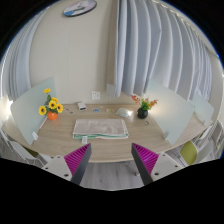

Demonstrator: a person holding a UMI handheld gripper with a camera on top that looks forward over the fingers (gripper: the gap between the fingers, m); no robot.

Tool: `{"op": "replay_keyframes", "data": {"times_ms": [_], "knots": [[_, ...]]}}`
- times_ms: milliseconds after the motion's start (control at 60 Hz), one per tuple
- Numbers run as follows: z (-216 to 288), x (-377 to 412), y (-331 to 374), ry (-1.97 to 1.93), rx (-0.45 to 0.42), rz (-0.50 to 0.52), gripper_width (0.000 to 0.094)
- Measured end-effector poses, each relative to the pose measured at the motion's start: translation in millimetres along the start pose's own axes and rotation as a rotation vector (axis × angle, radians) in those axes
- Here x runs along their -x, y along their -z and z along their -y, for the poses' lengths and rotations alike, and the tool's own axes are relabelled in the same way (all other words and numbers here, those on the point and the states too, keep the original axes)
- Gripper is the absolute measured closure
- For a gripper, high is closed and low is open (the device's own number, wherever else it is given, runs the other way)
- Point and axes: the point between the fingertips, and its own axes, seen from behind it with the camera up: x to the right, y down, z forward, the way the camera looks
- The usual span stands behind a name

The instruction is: Fold towel

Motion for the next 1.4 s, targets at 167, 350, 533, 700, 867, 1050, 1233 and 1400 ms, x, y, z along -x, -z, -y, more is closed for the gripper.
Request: {"op": "replay_keyframes", "data": {"times_ms": [167,350,533,700,867,1050,1233,1400], "knots": [[3,67,-30,0.03,0.016,0.057,0.0083],[14,149,-72,0.067,0.021,0.106,0.0084],[24,223,-130,0.081,0.018,0.123,0.0084],[23,253,-196,0.098,0.026,0.094,0.0082],[12,261,-269,0.081,0.049,0.06,0.0081],[-1,257,-347,0.085,0.067,0.038,0.0083],[-19,249,-395,0.105,0.092,0.026,0.0094],[-23,256,-404,0.108,0.074,0.065,0.028]]}}
